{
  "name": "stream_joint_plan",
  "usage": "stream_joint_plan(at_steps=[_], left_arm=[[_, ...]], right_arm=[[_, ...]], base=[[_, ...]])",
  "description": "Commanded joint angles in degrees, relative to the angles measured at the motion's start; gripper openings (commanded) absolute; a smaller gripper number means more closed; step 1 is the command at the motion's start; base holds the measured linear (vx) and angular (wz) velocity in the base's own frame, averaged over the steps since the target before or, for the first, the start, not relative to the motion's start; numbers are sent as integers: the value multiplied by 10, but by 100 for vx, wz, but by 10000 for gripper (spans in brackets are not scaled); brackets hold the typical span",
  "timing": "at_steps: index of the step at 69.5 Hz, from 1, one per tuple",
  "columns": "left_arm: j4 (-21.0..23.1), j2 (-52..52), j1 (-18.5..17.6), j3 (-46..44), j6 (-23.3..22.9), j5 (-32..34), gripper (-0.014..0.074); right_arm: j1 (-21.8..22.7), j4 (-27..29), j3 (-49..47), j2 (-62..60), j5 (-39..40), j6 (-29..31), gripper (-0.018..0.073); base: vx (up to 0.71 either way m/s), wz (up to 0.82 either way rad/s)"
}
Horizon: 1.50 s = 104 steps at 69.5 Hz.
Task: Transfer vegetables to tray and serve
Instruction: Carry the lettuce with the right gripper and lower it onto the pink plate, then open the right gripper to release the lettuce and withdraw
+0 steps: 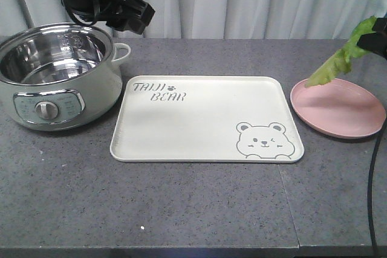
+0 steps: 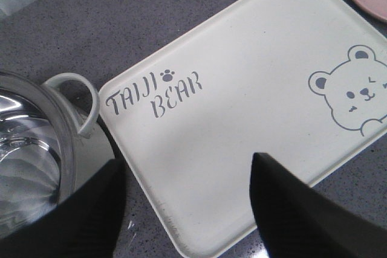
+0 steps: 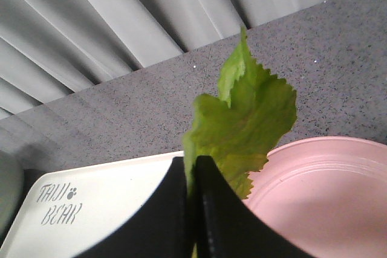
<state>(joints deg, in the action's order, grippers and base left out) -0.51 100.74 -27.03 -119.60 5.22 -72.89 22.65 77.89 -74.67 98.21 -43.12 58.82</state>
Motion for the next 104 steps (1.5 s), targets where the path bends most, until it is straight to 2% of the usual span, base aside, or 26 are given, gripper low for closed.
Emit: stream_joint_plan(at_steps=[1,9,19,28,34,51,57,70,85,93,104], left_arm=[[0,-17,1,-3,-6,13,444],[-1,-12,1,19,-6,13,444],[0,-12,1,38,-6,14,444],[0,-11,1,41,-6,17,444],[0,-11,1,41,-6,17,444],[0,-11,1,41,-6,13,444],[1,-11,1,41,-6,13,444],[1,-11,1,41,-6,13,444],[1,-11,1,41,-6,13,444],[5,-11,1,41,-6,13,444],[5,-11,1,41,-6,13,444]], right_arm=[[2,28,-57,16,-35,6,-2],[2,4,-98,55,-44,-19,0],[2,-30,-104,78,-43,-42,6],[2,-92,-104,96,-44,-66,39],[2,-138,-104,102,-46,-80,114],[2,-283,-111,103,-18,-166,471],[2,-332,-122,103,-18,-206,524],[2,-448,-156,103,-39,-294,515],[2,-553,-200,102,-88,-384,486],[2,-583,-216,102,-149,-433,470],[2,-581,-216,103,-196,-460,465]], base=[[0,0],[0,0],[0,0],[0,0],[0,0],[0,0],[0,0],[0,0],[0,0],[0,0],[0,0]])
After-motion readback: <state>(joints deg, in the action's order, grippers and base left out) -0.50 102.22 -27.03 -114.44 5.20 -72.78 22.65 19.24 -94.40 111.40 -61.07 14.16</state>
